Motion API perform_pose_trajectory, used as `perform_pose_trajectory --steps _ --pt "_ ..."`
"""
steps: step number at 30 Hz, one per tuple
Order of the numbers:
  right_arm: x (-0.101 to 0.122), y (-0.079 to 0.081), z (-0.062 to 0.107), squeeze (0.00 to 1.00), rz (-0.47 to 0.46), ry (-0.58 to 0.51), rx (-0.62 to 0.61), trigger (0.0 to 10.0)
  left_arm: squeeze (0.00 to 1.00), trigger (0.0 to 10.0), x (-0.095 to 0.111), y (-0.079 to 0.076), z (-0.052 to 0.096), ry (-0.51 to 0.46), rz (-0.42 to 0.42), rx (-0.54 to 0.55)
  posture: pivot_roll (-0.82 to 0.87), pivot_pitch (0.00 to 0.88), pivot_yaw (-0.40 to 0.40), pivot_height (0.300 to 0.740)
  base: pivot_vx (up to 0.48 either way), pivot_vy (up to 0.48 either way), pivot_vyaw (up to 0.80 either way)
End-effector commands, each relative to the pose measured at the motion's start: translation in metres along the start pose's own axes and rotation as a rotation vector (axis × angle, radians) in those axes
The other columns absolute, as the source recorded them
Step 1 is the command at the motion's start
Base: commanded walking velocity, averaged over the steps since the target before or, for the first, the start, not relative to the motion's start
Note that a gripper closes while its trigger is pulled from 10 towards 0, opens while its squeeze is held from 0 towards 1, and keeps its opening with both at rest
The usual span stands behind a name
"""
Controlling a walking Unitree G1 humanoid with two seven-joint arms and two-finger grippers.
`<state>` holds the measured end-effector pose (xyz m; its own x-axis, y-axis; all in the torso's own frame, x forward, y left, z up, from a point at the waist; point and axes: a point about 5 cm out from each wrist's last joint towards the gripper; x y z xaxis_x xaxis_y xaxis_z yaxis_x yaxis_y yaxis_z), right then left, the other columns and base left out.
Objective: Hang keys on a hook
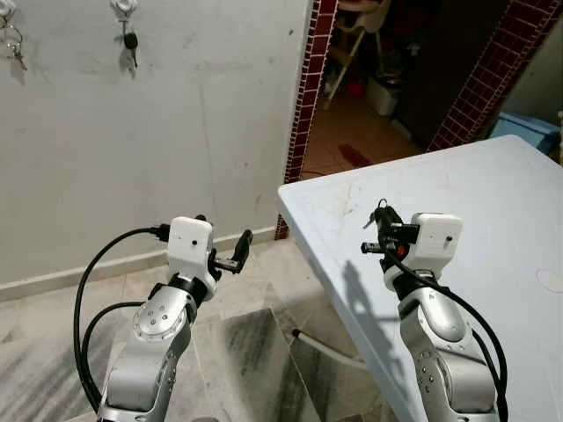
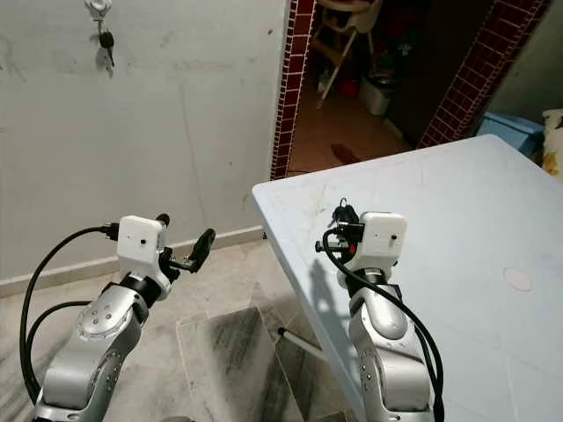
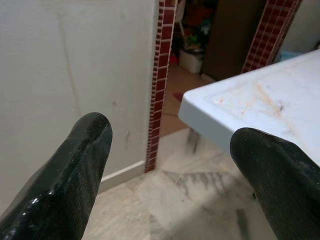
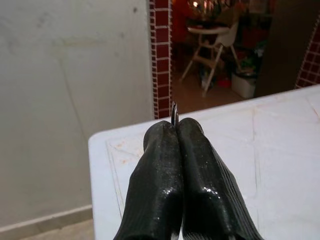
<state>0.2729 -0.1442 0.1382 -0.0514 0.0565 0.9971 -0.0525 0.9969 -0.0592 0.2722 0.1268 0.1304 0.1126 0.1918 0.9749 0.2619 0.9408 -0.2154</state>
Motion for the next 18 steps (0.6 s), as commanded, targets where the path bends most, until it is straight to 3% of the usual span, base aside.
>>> perform_pose_trajectory --steps 1,18 --pt "0.0043 -0.0018 0.0001 0.0 -0.003 -0.006 -0.013 10.0 0.0 10.0 -0.0008 0.0011 -0.0014 0.002 0.001 0.004 0.14 0.0 -0.091 0.74 0.0 0.0 0.8" --pt "0.0054 0.001 -0.0016 0.0 -0.01 0.013 -0.002 10.0 0.0 10.0 -0.0001 0.0062 -0.0038 0.011 0.016 0.039 0.14 0.012 -0.093 0.74 0.0 0.0 0.76"
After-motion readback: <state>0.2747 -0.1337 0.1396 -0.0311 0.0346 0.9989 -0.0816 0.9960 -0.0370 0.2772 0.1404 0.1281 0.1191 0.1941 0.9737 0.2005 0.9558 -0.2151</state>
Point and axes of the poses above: a point about 5 cm out from each wrist's last joint towards the gripper, its own z axis pointing back from the gripper into the wrist, its own x axis along the axis of the wrist's last joint, y = z × x, and after that the axes turned 12 degrees about z, right-handed
